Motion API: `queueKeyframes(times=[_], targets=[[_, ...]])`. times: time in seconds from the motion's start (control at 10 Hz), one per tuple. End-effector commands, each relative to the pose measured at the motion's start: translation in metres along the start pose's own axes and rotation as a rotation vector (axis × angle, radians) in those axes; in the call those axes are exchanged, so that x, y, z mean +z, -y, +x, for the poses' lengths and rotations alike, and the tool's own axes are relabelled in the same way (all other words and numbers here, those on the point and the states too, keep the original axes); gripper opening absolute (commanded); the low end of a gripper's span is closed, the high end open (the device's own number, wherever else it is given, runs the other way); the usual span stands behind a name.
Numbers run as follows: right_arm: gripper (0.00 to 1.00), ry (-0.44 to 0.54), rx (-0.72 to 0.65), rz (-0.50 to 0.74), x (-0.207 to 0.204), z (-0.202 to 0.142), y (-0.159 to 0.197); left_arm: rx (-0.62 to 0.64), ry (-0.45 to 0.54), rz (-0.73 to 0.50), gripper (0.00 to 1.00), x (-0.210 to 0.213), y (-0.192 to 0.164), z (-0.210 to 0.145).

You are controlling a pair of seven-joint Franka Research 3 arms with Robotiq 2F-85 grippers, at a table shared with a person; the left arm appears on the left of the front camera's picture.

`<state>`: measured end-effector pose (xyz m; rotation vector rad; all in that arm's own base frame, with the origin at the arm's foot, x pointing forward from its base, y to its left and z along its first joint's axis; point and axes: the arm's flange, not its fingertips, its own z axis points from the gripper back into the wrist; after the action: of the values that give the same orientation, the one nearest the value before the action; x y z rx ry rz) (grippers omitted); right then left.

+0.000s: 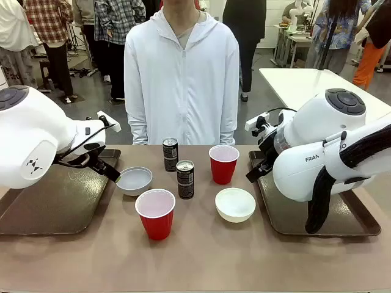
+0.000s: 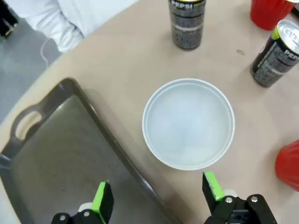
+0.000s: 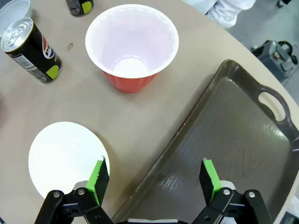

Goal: Prepare tableware on both trays.
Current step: Pick up a Picnic Bowl from the table and place it on a Handle tray.

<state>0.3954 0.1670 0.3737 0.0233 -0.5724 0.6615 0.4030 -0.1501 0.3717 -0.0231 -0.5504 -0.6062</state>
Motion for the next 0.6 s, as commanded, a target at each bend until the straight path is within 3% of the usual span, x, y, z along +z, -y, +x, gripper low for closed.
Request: queueKeyframes(times=[0.0,0.5], targets=[[1.00,0.000,0.000,0.000,0.0000,0.0000,0.0000,0.000,0.000,0.000,1.00,0.0000,0.0001,0.0000],[1.00,0.000,0.000,0.000,0.0000,0.0000,0.0000,0.000,0.000,0.000,1.00,0.0000,0.0001,0.0000]])
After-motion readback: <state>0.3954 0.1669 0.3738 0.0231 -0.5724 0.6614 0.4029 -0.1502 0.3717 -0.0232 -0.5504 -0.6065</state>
